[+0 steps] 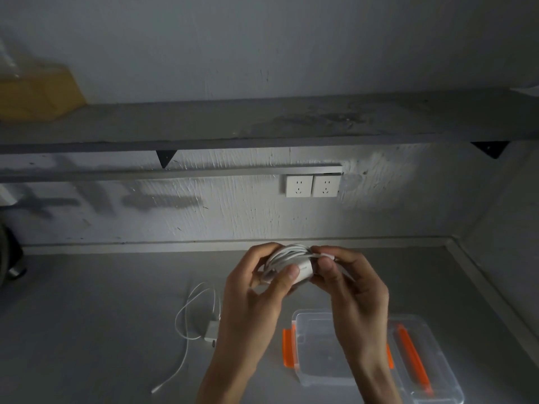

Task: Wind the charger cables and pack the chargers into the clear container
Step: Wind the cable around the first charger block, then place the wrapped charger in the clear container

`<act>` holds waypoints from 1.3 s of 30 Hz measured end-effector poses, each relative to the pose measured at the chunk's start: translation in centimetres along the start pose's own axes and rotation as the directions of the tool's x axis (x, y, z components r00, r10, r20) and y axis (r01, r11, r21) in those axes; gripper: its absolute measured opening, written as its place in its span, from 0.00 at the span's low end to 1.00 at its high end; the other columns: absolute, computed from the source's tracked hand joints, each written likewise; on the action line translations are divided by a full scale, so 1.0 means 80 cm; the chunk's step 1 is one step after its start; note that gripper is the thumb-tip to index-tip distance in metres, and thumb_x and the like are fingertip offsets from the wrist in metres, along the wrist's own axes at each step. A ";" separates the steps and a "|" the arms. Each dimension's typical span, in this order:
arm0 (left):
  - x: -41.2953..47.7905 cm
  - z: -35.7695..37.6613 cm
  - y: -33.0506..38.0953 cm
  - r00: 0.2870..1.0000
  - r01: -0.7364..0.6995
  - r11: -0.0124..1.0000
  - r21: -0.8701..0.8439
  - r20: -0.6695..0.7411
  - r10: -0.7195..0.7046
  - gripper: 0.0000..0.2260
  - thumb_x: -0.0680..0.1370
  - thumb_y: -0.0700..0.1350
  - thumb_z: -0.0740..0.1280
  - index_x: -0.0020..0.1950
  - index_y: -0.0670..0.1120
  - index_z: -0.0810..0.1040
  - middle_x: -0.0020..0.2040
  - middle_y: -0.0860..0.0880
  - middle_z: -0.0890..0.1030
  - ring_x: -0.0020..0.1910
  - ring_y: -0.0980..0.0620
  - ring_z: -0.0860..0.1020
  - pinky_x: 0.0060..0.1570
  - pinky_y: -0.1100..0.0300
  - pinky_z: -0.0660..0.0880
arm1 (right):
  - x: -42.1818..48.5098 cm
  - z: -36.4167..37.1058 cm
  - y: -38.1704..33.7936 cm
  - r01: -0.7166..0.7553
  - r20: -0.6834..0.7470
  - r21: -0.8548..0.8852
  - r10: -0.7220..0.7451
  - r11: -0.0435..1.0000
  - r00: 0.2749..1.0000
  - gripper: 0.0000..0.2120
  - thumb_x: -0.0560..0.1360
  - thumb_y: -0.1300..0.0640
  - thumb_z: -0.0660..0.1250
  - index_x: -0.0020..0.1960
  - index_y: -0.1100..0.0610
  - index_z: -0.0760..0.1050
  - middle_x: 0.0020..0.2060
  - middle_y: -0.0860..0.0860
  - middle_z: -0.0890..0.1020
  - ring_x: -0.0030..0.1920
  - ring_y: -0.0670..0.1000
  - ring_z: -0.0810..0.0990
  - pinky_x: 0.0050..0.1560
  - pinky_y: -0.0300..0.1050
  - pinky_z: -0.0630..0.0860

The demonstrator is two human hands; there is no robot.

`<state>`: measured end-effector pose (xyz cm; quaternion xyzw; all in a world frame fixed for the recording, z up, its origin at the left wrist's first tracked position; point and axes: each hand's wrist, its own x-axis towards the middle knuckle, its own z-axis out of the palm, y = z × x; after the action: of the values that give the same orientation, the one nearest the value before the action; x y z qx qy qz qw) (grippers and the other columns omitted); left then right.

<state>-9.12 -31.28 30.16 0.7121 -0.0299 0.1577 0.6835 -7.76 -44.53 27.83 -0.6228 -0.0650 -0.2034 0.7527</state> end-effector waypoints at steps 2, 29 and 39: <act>0.003 -0.009 -0.010 0.997 0.075 0.996 -0.056 0.034 -0.073 0.10 0.71 0.46 0.72 0.51 0.53 0.82 0.48 0.51 0.86 0.50 0.52 0.84 0.47 0.58 0.81 | 0.004 -0.010 0.002 -0.085 0.141 0.020 0.081 0.996 0.987 0.09 0.77 0.56 0.66 0.55 0.52 0.82 0.52 0.52 0.86 0.51 0.53 0.86 0.48 0.46 0.84; -0.036 0.071 -0.349 0.701 0.478 0.419 0.772 -0.047 -0.712 0.17 0.79 0.44 0.62 0.67 0.43 0.69 0.61 0.38 0.76 0.62 0.37 0.74 0.61 0.49 0.70 | -0.025 -0.143 0.303 -0.945 -0.077 0.041 0.944 0.324 0.320 0.06 0.72 0.69 0.70 0.46 0.63 0.82 0.45 0.58 0.82 0.44 0.52 0.81 0.45 0.42 0.76; -0.051 0.094 -0.377 0.738 0.493 0.412 0.766 -0.118 -0.664 0.28 0.74 0.36 0.62 0.74 0.51 0.65 0.65 0.46 0.77 0.64 0.45 0.76 0.60 0.54 0.70 | -0.017 -0.137 0.383 -0.985 -0.070 0.064 0.985 0.161 0.157 0.19 0.74 0.74 0.66 0.64 0.75 0.70 0.57 0.66 0.75 0.56 0.59 0.76 0.50 0.48 0.79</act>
<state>-3.82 -37.45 -0.11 0.9053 0.2176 -0.1661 0.3248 1.14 -50.43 -2.91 -0.5049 0.3893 0.3033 0.7082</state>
